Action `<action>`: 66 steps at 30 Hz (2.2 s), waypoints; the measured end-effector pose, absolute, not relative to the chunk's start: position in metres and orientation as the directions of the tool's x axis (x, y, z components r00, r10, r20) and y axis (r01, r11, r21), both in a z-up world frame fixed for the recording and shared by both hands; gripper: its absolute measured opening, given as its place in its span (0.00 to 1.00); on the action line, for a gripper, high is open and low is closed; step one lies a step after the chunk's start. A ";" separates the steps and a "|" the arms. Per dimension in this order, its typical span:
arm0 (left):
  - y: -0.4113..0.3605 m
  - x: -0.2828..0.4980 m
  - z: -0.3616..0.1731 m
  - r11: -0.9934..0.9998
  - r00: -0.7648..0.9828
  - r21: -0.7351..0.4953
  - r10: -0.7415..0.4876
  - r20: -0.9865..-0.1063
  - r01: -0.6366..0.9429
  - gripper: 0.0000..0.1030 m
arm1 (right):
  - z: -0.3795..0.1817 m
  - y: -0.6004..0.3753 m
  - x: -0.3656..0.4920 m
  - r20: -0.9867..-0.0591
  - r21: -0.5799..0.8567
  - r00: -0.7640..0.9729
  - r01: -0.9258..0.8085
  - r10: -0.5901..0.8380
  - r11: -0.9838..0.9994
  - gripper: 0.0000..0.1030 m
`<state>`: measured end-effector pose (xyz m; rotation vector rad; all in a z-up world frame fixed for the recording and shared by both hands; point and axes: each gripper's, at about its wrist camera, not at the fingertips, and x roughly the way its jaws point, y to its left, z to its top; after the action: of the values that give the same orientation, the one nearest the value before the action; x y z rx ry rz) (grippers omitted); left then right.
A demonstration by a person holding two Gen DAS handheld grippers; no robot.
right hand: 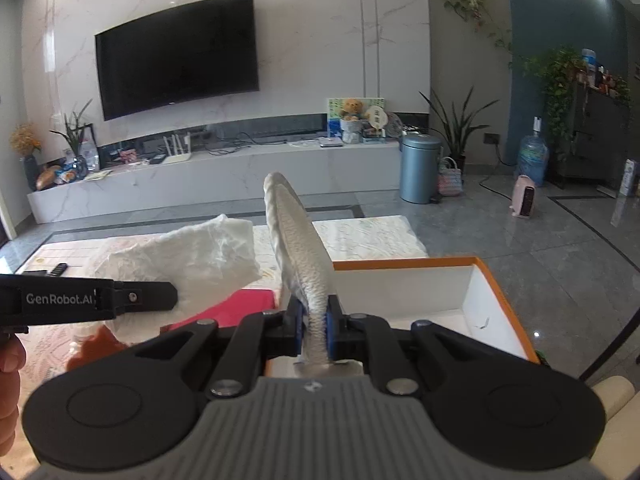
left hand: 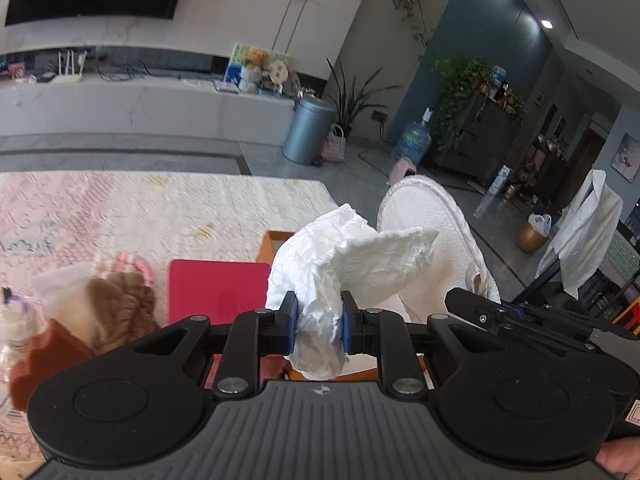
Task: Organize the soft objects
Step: 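Lift the white bag with the left tool while the right tool carries the white cloth to the box, then open both tools to drop the bag and cloth into the orange box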
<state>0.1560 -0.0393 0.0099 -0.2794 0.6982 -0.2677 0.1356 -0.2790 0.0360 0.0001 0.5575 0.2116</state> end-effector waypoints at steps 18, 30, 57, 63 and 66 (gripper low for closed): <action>-0.104 0.239 -0.046 0.969 0.528 -0.059 -0.181 -0.830 0.240 0.25 | -0.042 -0.276 0.225 -0.753 0.071 0.630 -0.209 0.190 0.975 0.08; -0.130 0.258 -0.050 0.939 0.503 -0.029 -0.209 -0.838 0.342 0.25 | -0.060 -0.301 0.258 -0.833 0.150 0.507 -0.179 0.222 0.972 0.09; -0.137 0.284 -0.076 0.887 0.292 -0.083 -0.236 -0.927 0.454 0.42 | -0.104 -0.311 0.283 -0.891 0.266 0.338 -0.151 0.302 0.952 0.09; -0.118 0.280 -0.061 0.896 0.297 -0.177 -0.313 -0.902 0.407 0.53 | -0.106 -0.302 0.283 -0.903 0.240 0.322 -0.175 0.286 0.955 0.11; -0.114 0.276 -0.055 0.902 0.321 -0.176 -0.314 -0.893 0.394 0.28 | -0.102 -0.298 0.282 -0.906 0.216 0.326 -0.197 0.271 0.956 0.21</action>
<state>0.2763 -0.1138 -0.0555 0.0784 1.1542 -0.4655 0.2819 -0.2985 -0.1018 0.0705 1.2006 0.3070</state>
